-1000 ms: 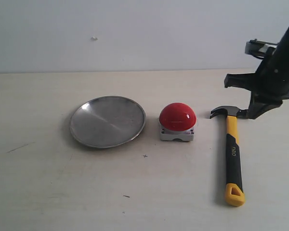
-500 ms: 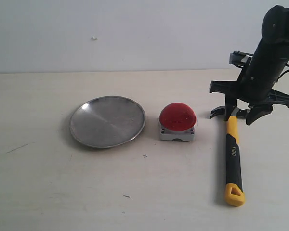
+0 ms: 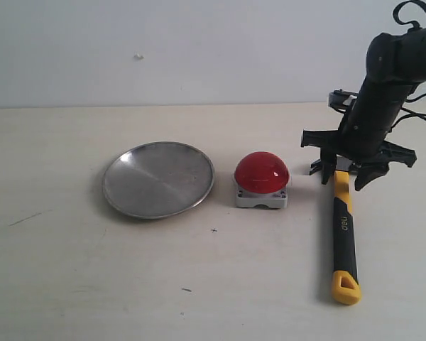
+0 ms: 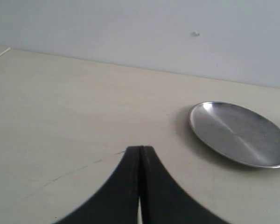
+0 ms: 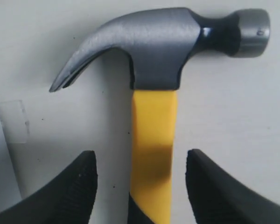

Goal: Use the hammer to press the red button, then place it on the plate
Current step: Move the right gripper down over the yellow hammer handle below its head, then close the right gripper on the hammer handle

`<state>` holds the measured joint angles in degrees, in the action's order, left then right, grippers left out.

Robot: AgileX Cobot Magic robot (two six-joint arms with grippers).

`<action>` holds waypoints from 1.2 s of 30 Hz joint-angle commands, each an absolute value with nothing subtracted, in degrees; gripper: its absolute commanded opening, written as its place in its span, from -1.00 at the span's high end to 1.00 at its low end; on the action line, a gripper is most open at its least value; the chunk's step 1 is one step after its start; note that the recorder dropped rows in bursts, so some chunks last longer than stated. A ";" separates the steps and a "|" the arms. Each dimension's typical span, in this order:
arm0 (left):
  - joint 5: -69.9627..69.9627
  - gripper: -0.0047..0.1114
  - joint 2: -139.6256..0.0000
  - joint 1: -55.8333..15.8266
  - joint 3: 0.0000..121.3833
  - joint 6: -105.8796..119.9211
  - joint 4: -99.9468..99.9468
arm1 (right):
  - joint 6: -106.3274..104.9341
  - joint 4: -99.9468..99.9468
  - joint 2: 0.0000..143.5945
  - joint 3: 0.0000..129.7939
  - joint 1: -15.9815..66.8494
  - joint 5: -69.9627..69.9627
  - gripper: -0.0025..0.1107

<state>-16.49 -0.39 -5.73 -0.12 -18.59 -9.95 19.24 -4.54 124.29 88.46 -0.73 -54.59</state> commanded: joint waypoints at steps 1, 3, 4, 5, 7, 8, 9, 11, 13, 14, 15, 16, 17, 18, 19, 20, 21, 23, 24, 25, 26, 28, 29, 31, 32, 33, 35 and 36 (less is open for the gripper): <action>-16.12 0.92 0.00 -5.85 0.00 -18.38 -9.76 | 19.72 -3.48 126.77 90.28 -0.64 -54.52 -0.03; -16.12 0.92 0.00 -5.85 0.00 -18.38 -9.76 | 19.81 -3.48 127.79 90.92 -0.64 -55.54 -0.03; -16.12 0.92 0.00 -5.85 0.00 -18.38 -9.76 | 20.14 -3.18 128.45 91.31 -0.64 -56.68 -0.03; -16.12 0.92 0.00 -5.85 0.00 -18.38 -9.76 | 20.89 -2.40 128.97 91.75 -0.64 -57.32 -0.03; -16.12 0.92 0.00 -5.85 0.00 -18.38 -9.76 | 21.34 -0.95 129.56 91.86 -0.64 -56.57 -0.03; -16.12 0.92 0.00 -5.85 0.00 -18.38 -9.76 | 22.34 0.36 129.70 91.86 -0.64 -55.72 -0.03; -16.12 0.92 0.00 -5.85 0.00 -18.38 -9.76 | 23.15 1.13 129.79 91.86 -0.64 -55.60 -0.03; -16.12 0.92 0.00 -5.85 0.00 -18.38 -9.76 | 24.53 2.04 129.92 91.86 -0.64 -55.19 0.02; -16.12 0.92 0.00 -5.85 0.00 -18.38 -9.76 | 24.53 2.04 129.92 91.86 -0.64 -54.09 0.09; -16.12 0.92 0.00 -5.85 0.00 -18.38 -9.76 | 24.65 2.04 129.92 91.86 -0.64 -53.19 0.18; -16.12 0.92 0.00 -5.85 0.00 -18.38 -9.76 | 24.65 1.79 129.92 91.86 -0.64 -52.91 0.24; -16.12 0.92 0.00 -5.85 0.00 -18.38 -9.76 | 24.65 1.44 129.92 91.86 -0.64 -52.76 0.46; -16.12 0.92 0.00 -5.85 0.00 -18.38 -9.76 | 24.65 1.44 129.92 91.86 -0.64 -52.76 0.60; -16.12 0.92 0.00 -5.85 0.00 -18.38 -9.76 | 24.52 1.44 129.92 91.86 -0.64 -52.36 0.91; -16.12 0.92 0.00 -5.85 0.00 -18.38 -9.76 | 24.01 1.44 129.92 91.86 -0.64 -51.78 0.95; -16.12 0.92 0.00 -5.85 0.00 -18.38 -9.76 | 23.44 1.44 129.92 91.86 -0.64 -51.14 0.96; -16.12 0.92 0.00 -5.85 0.00 -18.38 -9.76 | 23.44 1.44 129.92 91.86 -0.64 -50.73 0.96; -16.12 0.92 0.00 -5.85 0.00 -18.38 -9.76 | 23.28 1.44 129.92 91.75 -0.64 -49.45 0.96; -16.12 0.92 0.00 -5.85 0.00 -18.38 -9.76 | 22.51 1.44 129.79 91.62 -0.64 -49.06 0.96; -16.12 0.92 0.00 -5.85 0.00 -18.38 -9.76 | 22.51 1.44 129.33 90.97 -0.64 -48.15 0.96; -16.12 0.92 0.00 -5.85 0.00 -18.38 -9.76 | 22.51 1.44 127.67 88.77 -0.64 -44.40 0.96; -16.12 0.92 0.00 -5.85 0.00 -18.38 -9.76 | 22.61 1.44 124.11 84.78 -0.64 -37.87 0.96; -16.12 0.92 0.00 -5.85 0.00 -18.38 -9.76 | 22.95 1.44 122.67 83.13 -0.64 -35.05 0.96; -16.12 0.92 0.00 -5.85 0.00 -18.38 -9.76 | 23.48 2.03 119.60 80.52 -0.64 -31.67 0.96; -16.12 0.92 0.00 -5.85 0.00 -18.38 -9.76 | 23.60 2.03 118.33 79.51 -0.64 -30.92 0.96; -16.12 0.92 0.00 -5.85 0.00 -18.38 -9.76 | 23.60 2.16 116.70 78.62 -0.64 -30.02 0.96; -16.12 0.92 0.00 -5.85 0.00 -18.38 -9.76 | 22.84 2.16 113.50 77.39 -0.64 -29.75 0.96; -16.12 0.92 0.00 -5.85 0.00 -18.38 -9.76 | 22.33 2.46 111.63 76.86 -0.64 -30.13 0.96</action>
<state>-16.49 -0.39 -5.73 -0.12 -18.59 -9.95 23.36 1.46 117.30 78.01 -0.73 -32.88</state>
